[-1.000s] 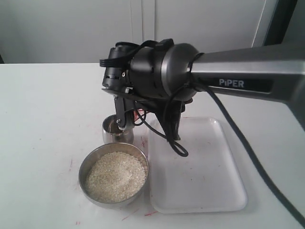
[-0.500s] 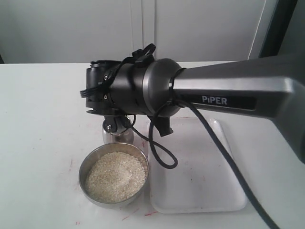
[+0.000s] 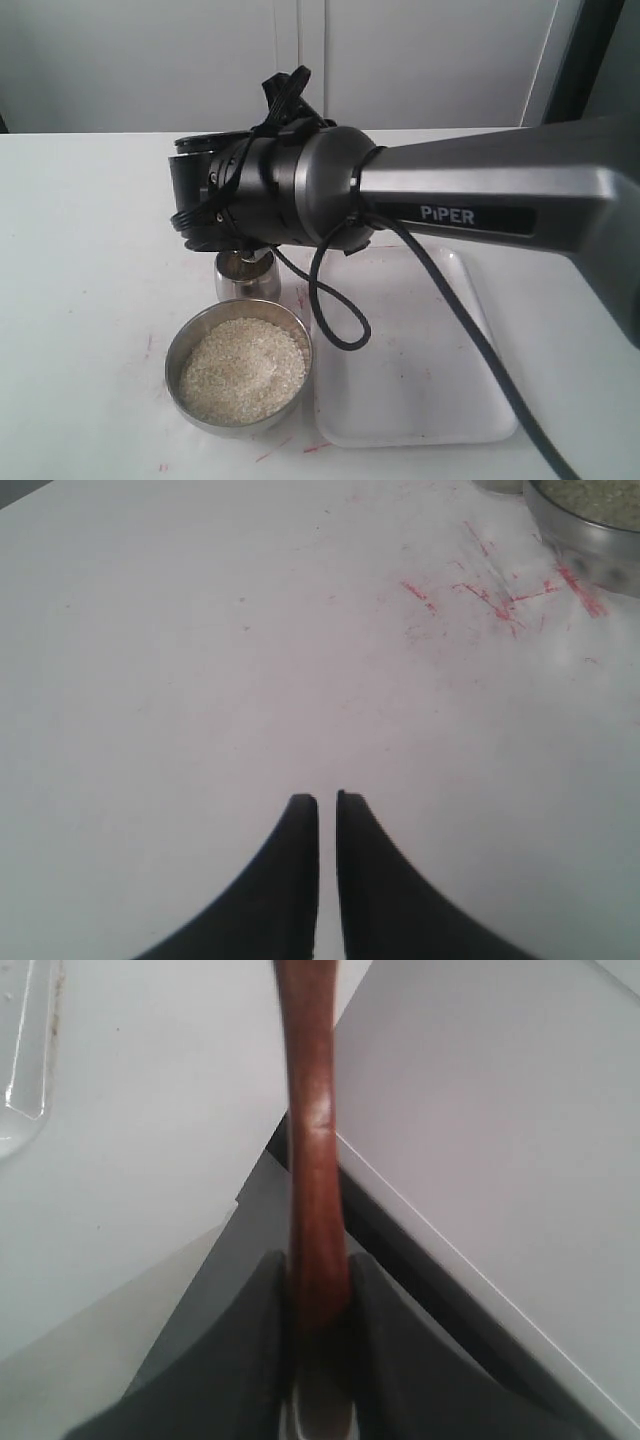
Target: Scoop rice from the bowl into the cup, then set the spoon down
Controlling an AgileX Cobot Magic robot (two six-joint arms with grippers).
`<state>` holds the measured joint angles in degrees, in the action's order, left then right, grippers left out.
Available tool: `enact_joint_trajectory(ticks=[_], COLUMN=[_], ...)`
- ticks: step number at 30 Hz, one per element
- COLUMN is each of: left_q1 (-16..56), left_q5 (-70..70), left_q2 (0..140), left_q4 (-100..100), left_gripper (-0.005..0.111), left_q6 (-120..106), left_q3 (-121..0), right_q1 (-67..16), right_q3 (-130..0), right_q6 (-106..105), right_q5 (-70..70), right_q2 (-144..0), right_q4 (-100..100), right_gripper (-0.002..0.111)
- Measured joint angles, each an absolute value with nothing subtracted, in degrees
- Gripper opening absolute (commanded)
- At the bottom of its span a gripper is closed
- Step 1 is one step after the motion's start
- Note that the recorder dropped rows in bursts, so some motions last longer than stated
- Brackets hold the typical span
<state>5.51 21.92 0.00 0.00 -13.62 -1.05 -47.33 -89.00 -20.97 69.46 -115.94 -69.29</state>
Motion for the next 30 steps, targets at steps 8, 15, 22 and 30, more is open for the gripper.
enact_joint_trajectory(ticks=[8,15,22,30], left_q1=[5.5,5.5,5.5,5.5], left_q5=[21.9,21.9,21.9,21.9], left_q2=[0.0,0.0,0.0,0.0], left_q4=[0.0,0.0,0.0,0.0], left_gripper=[0.014,0.014,0.014,0.014], left_q6=[-13.6,-13.6,-13.6,-13.6], left_q3=[-1.1,-1.1,-1.1,-1.1], right_q1=[-48.0,-48.0,-48.0,-48.6], right_q3=[-89.0,-89.0,-88.4,-87.5], right_q6=[-20.6,-20.6,-20.6,-18.4], right_q5=[69.6,69.6,69.6,69.7], right_q2=[-115.9,-115.9,-115.9,-115.7], right_q4=[-69.5,-68.4,-67.4,-66.1], right_gripper=[0.000,0.000,0.000,0.000])
